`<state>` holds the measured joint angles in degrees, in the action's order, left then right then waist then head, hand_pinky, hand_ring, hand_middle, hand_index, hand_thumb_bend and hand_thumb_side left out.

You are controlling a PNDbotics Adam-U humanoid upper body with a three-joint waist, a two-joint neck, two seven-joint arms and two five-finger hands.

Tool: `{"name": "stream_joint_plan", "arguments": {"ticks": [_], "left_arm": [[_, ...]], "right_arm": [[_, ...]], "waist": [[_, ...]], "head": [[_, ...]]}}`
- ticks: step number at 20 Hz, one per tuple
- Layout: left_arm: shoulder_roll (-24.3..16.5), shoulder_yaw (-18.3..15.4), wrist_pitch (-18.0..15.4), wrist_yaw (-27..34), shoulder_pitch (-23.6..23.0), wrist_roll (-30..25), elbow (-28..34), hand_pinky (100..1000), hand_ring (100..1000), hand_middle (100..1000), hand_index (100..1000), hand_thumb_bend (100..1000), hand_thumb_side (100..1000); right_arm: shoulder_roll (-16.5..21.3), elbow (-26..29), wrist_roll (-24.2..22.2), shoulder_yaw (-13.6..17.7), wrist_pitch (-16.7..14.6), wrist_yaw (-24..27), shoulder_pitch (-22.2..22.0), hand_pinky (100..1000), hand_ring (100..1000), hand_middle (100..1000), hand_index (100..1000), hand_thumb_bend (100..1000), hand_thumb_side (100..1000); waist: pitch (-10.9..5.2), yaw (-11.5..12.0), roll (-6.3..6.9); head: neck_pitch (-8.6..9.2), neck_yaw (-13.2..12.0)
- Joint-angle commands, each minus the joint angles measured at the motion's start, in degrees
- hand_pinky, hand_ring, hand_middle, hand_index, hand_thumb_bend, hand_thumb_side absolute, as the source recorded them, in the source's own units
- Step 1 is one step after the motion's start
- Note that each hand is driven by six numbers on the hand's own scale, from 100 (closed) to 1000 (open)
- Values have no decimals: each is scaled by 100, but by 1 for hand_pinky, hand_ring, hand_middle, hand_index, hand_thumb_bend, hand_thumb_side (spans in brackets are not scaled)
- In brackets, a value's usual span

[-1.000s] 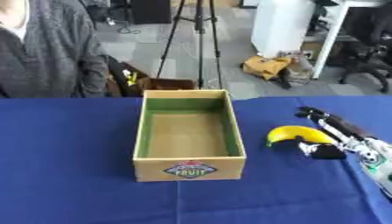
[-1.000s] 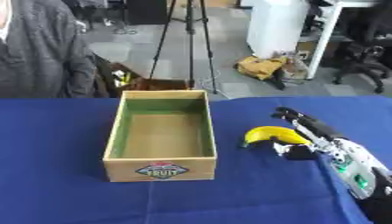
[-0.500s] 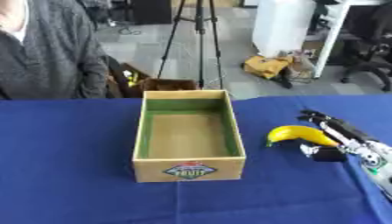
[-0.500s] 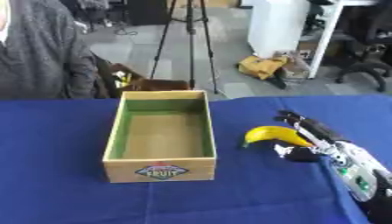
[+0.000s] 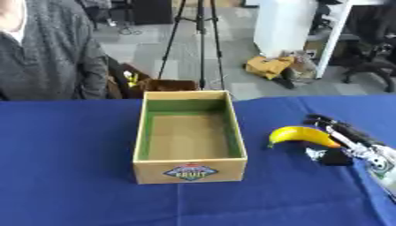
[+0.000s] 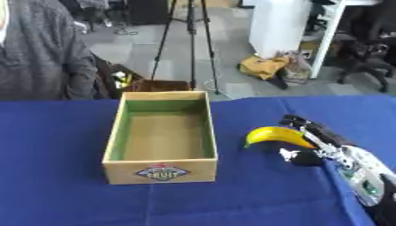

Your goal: Pick up objects on the table and place them in the box.

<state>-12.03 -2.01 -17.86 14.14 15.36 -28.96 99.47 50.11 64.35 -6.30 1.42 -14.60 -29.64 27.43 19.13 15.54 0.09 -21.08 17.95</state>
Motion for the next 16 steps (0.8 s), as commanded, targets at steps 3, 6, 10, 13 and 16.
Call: {"name": "stream_joint_plan", "arguments": {"ticks": [3,6,10,13,16], "left_arm": [[-44,16,-6,18,51,-33,80,726,509,506,729,258,976],[-43,16,-7,21,50,-35,80,726,509,506,729,259,977],[-41,17,-6,22,52,-41,80,726,510,506,729,259,978],[-39,17,-4,21,53,-41,80,726,510,506,729,259,978],[-40,15,-3,20,54,-40,80,727,511,506,729,259,978]], "right_arm": [[194,10,-85,56,-21,31,52,841,1000,948,951,100,494],[187,4,-116,55,-22,31,51,830,1000,910,947,100,491],[178,-2,-141,51,-26,20,50,822,1000,832,942,100,482],[175,-5,-144,50,-28,9,49,818,1000,798,941,100,479],[173,4,-137,48,-35,-4,52,810,962,746,941,100,472]], "waist": [[-84,-19,6],[-81,-23,9],[-74,-40,13],[-72,-48,13],[-72,-55,10]], "head": [[29,-1],[32,2],[33,2],[36,2],[40,3]]}}
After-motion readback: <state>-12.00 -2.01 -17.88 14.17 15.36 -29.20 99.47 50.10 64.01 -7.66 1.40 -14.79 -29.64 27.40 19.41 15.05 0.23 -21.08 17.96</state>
